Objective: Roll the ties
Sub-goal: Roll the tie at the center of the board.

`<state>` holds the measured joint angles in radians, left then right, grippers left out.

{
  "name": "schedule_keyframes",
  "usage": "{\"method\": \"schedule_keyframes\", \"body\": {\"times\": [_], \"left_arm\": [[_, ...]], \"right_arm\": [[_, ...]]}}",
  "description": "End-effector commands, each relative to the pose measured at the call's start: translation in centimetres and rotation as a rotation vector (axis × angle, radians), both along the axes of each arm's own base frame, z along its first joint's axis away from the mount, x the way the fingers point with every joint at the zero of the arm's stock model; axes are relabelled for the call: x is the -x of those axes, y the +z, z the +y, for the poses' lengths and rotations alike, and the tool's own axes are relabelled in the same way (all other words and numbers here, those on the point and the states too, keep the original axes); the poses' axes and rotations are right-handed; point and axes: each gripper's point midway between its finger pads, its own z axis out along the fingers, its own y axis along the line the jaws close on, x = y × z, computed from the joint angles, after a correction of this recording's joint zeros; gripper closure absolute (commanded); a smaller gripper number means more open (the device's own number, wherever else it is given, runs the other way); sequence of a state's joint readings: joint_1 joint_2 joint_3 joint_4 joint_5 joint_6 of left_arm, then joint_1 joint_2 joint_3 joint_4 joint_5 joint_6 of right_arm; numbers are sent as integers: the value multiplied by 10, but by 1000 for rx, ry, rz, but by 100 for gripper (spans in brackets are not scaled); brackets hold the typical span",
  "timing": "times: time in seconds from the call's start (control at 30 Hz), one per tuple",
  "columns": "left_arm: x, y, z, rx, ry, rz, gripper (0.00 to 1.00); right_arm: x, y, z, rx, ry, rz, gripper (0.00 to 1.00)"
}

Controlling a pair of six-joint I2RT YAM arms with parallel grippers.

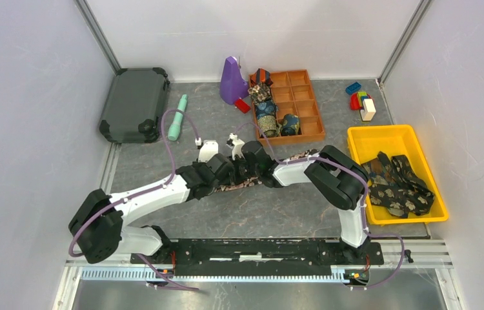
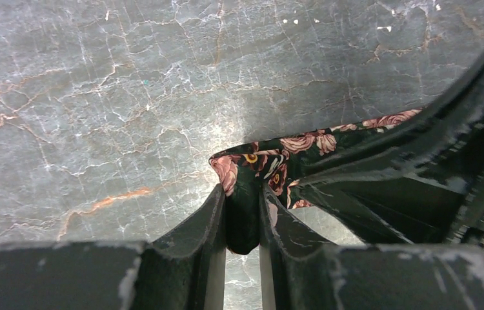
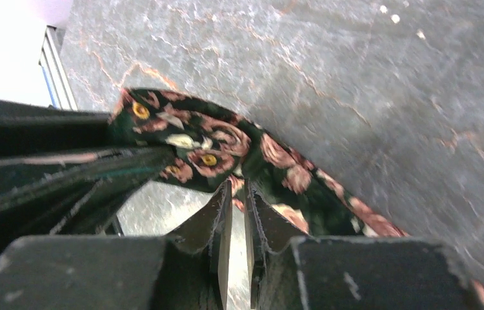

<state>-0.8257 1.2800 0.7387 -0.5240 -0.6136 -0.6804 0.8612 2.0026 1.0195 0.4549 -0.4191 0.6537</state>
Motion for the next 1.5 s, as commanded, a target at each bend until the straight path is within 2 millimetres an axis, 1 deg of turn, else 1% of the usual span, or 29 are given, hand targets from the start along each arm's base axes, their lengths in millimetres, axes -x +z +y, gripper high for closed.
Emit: {"method": "schedule_keyframes", "body": {"times": [0.0,0.13,0.27,0.5,0.63,0.7,0.77,0.8,0.83,1.0,1.13,1.3,1.47], "left_arm": [[-9,17,7,-105,29,-52,84],[-11,15,12,-170,43,-46,84],[-11,9,15,-226,54,-31,84],[-12,3,16,-337,72,-25,84],[-12,0,13,-404,72,-22,85],[-12,-2,8,-421,63,-16,85],[-12,-4,4,-437,56,-13,85],[-12,-6,2,-445,50,-9,85],[-12,-7,0,-448,48,-8,85],[-13,-17,-12,-466,19,16,85],[-12,-25,-21,-477,1,36,85],[-13,-36,-35,-481,-27,65,85],[-10,-57,-52,-464,-91,152,83]], "right_arm": [[-10,28,-20,-22,-39,-76,82],[-17,33,-50,-5,-90,-89,81],[-22,36,-79,14,-145,-107,80],[-27,40,-116,60,-220,-144,78],[-33,42,-135,102,-271,-175,69],[-34,43,-144,115,-291,-188,65],[-36,43,-152,128,-310,-192,55],[-37,41,-156,140,-321,-191,51],[-38,42,-160,148,-332,-196,50],[-39,44,-176,156,-361,-206,48],[-40,47,-184,158,-377,-213,48],[-38,49,-189,155,-384,-218,48],[-37,47,-189,153,-380,-213,47]]}}
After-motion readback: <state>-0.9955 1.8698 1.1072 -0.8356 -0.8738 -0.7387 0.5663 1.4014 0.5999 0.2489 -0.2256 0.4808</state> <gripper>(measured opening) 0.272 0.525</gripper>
